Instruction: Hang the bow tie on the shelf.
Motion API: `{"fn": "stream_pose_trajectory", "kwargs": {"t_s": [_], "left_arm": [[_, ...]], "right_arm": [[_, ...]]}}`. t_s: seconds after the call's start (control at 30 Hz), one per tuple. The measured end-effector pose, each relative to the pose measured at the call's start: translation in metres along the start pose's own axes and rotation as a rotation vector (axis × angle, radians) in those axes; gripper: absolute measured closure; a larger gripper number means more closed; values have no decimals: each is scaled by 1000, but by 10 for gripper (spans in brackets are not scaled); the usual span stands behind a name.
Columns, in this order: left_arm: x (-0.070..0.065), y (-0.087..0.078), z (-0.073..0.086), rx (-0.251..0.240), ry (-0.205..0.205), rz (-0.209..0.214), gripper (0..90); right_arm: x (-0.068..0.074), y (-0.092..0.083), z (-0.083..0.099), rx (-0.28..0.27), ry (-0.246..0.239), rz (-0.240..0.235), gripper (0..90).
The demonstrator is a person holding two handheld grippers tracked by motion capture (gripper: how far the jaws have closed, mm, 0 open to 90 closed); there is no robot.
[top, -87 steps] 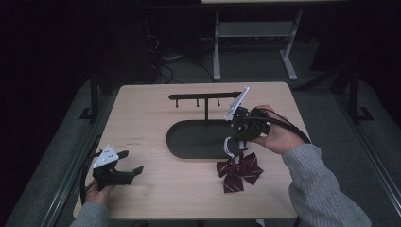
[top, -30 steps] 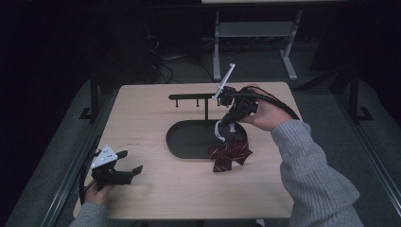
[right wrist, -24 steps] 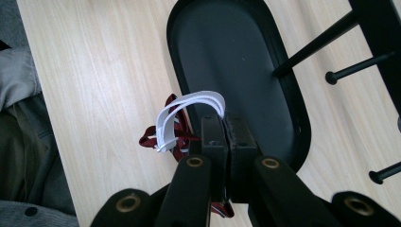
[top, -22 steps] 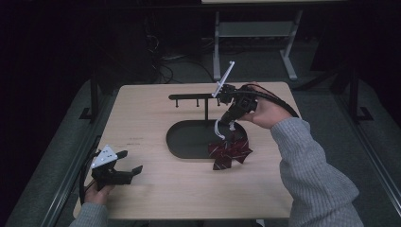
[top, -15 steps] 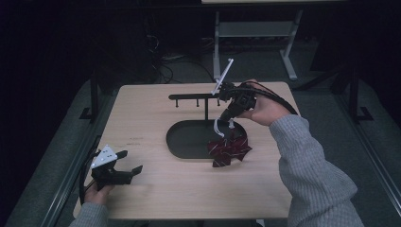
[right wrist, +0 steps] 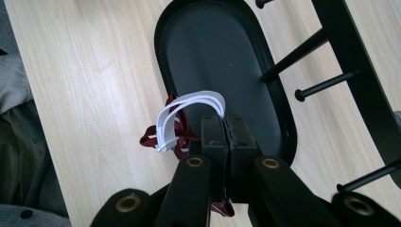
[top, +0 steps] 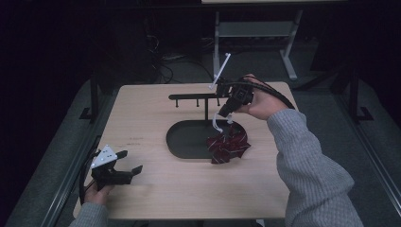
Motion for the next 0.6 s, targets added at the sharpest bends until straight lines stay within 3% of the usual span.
{"fn": "stream_pose_trajectory", "kwargs": {"t_s": [0.6], "left_arm": [[-1,0,0,8,6,0,129]], "right_arm": [[-8,0,-10,12,3,-4,879]]}}
Point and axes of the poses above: each handheld gripper's, and its own axes: y roughly forward along the jaws, z roughly out of its underside, x roughly to its left, the point moved 3 cm from there along y, roughly forward along the jaws, and after that the axes turned 9 degrees about x, right-handed, at the moved point
